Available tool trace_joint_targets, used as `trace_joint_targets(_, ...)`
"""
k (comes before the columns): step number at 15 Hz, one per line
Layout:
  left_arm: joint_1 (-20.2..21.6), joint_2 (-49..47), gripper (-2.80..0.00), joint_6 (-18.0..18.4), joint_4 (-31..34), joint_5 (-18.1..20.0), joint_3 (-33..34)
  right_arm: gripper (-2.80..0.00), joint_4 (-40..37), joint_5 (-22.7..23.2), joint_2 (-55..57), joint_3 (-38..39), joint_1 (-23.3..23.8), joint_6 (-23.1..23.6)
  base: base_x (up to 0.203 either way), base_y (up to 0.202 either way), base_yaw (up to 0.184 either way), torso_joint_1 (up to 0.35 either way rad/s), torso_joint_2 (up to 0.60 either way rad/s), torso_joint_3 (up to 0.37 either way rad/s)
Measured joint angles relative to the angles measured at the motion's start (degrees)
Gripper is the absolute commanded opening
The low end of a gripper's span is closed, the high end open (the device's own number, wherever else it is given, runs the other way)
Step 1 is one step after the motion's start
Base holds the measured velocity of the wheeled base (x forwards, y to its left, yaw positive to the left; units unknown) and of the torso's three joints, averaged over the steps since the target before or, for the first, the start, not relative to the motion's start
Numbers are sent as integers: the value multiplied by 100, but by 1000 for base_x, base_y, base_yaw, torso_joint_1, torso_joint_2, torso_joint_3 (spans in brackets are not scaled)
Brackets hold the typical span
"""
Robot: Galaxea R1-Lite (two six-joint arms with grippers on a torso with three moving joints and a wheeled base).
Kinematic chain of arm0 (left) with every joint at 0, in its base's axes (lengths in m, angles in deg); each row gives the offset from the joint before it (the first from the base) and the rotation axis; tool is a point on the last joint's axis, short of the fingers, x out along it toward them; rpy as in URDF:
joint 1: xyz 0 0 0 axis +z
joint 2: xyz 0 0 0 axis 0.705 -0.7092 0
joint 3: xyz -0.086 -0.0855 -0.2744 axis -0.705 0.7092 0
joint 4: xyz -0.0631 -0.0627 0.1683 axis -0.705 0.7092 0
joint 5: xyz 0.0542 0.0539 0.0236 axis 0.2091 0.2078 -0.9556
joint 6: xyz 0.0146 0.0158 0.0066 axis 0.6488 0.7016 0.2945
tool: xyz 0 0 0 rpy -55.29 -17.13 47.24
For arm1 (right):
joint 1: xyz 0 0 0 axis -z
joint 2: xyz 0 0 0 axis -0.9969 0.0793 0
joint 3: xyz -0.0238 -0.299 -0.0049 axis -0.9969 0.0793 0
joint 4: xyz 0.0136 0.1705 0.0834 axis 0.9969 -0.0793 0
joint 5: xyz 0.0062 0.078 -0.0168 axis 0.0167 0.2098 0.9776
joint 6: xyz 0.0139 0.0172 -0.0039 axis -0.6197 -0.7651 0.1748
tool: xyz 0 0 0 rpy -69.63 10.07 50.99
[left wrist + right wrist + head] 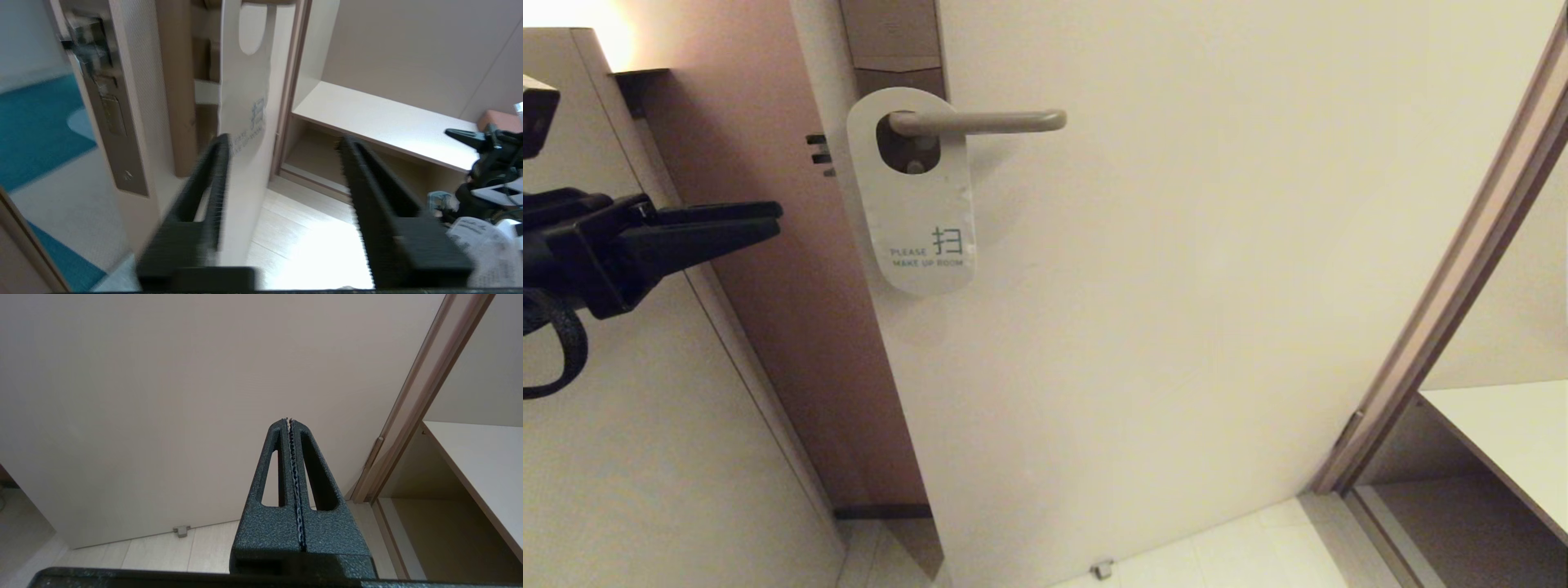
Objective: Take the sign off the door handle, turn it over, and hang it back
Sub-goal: Take down the sign
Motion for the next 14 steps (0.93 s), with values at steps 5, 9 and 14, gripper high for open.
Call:
trace_joint_targets(5, -185, -87, 0, -27, -57, 2, 2, -280, -2, -1, 0, 0, 0, -1, 0, 0, 0, 0, 0, 0)
trace_joint_targets(9, -206, -147, 0, -46, -60, 76, -44, -280, 0, 0, 0, 0, 0, -1, 0, 0, 0, 0, 0, 0)
trace_joint_targets(14, -311, -305, 0, -231, -60, 98, -293, -280, -2, -2, 0, 0, 0, 0, 0, 0, 0, 0, 0, 0)
